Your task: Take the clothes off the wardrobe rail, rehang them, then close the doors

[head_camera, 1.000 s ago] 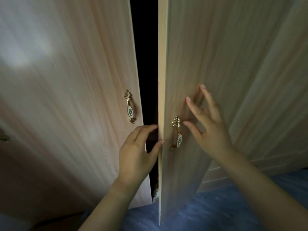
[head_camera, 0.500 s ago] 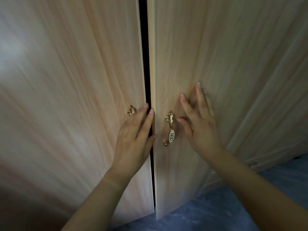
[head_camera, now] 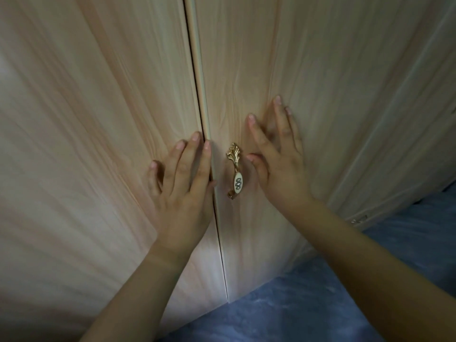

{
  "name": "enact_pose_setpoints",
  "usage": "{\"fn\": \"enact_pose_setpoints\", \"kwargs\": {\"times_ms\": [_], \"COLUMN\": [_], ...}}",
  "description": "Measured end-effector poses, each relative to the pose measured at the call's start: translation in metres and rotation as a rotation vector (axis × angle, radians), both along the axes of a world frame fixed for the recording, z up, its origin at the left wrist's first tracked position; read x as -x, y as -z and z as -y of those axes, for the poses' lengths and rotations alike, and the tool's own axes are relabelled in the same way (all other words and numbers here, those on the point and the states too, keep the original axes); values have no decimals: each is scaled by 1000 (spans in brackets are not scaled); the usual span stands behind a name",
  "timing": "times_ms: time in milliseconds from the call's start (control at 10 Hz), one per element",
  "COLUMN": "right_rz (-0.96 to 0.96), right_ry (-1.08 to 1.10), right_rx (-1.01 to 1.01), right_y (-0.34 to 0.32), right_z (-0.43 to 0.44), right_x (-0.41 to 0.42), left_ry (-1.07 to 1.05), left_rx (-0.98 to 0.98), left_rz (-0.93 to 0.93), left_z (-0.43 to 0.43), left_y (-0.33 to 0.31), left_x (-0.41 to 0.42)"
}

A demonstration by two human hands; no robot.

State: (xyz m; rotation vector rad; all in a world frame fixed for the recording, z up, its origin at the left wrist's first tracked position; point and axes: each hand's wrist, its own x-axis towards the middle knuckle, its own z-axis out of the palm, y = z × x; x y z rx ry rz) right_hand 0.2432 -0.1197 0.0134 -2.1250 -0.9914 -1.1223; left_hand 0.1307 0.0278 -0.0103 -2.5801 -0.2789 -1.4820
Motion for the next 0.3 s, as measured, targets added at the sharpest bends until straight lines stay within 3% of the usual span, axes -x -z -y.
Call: {"fn": "enact_pose_setpoints", "kwargs": {"times_ms": [200,300], "right_rz": [-87,-184], "right_ry": [-54,-178], "right_rx": [43,44], "right_y": [-10,-25], "right_z": [10,51], "right_x": [11,29], "left_ry": [-46,48], "left_rx": [82,283], "left_rz": [-91,-205], "left_z": [22,47], "left_y": [-13,-25], "left_x": [10,30]}}
